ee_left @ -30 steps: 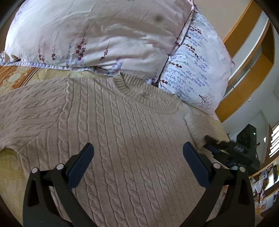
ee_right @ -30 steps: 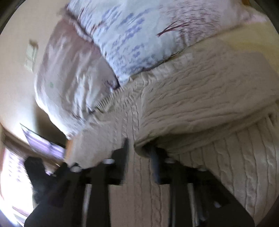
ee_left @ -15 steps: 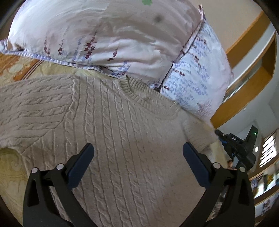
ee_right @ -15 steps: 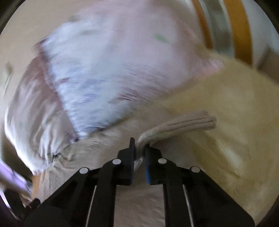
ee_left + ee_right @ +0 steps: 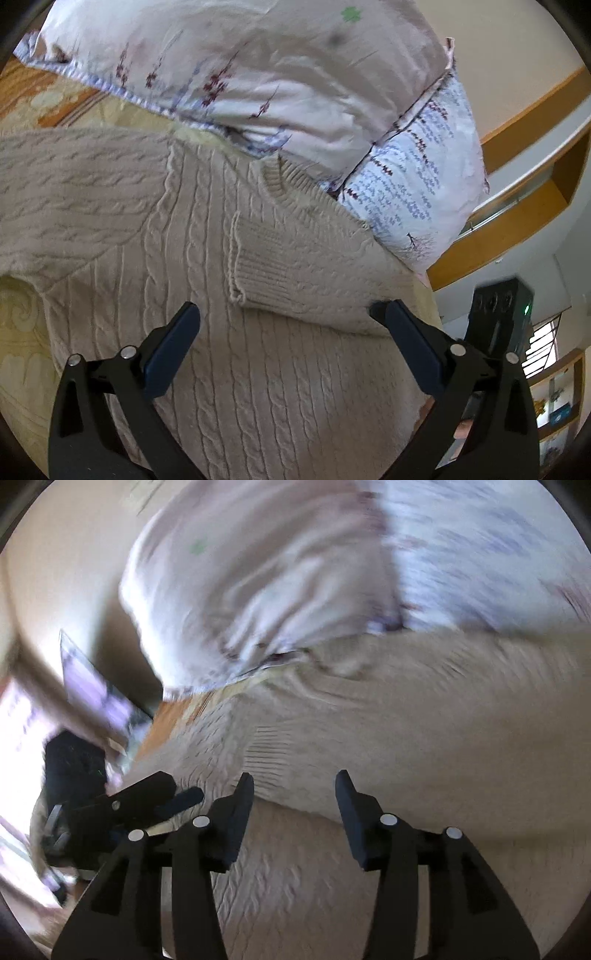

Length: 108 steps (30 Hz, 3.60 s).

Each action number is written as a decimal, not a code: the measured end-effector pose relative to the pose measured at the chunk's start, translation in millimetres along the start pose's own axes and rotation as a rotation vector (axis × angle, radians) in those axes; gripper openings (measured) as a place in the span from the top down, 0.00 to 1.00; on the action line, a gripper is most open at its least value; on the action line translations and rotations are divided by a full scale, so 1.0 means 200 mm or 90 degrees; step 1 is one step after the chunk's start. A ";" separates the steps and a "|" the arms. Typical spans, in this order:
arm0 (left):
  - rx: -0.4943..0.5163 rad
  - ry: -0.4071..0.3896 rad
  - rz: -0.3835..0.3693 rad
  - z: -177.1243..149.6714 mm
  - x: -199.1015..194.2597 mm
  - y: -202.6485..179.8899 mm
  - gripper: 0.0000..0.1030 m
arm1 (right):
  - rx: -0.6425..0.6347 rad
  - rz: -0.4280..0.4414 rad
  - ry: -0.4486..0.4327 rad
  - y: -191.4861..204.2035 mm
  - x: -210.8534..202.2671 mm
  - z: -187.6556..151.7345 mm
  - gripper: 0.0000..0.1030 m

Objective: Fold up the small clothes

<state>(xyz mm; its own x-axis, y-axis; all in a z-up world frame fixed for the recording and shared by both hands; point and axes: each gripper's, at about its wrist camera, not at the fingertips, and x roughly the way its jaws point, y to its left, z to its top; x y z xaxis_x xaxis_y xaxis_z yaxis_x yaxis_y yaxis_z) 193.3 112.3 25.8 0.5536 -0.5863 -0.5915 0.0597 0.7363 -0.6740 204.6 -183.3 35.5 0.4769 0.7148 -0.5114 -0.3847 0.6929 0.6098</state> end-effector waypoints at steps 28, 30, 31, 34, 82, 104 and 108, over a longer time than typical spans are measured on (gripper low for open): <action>-0.089 0.058 0.045 0.19 0.31 0.09 0.93 | 0.388 -0.097 -0.281 -0.82 -0.55 -0.14 0.80; -0.048 0.048 0.067 0.23 0.31 0.06 0.93 | 0.382 -0.104 -0.288 -0.81 -0.56 -0.15 0.90; -0.028 0.039 0.075 0.25 0.31 0.04 0.93 | 0.378 -0.109 -0.294 -0.80 -0.56 -0.16 0.91; -0.005 0.028 0.081 0.30 0.29 0.03 0.93 | 0.354 -0.141 -0.309 -0.74 -0.58 -0.21 0.92; -0.461 -0.318 0.161 -0.04 -1.11 1.21 0.85 | 0.099 -0.099 -0.206 -0.30 -0.32 -0.26 0.25; -0.028 -0.073 -0.063 0.17 -0.01 -0.28 0.93 | 0.071 -0.072 -0.212 -0.26 -0.40 -0.29 0.25; 0.054 0.060 -0.009 -0.03 0.40 -0.44 0.75 | 0.065 -0.109 -0.211 -0.28 -0.50 -0.29 0.25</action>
<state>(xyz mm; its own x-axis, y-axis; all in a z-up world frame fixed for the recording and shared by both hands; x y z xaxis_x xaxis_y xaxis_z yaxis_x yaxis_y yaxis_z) 227.2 -2.3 34.3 0.4719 -0.6227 -0.6241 0.1385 0.7515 -0.6451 133.4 -288.7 16.9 0.7636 0.5092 -0.3971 -0.2047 0.7741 0.5990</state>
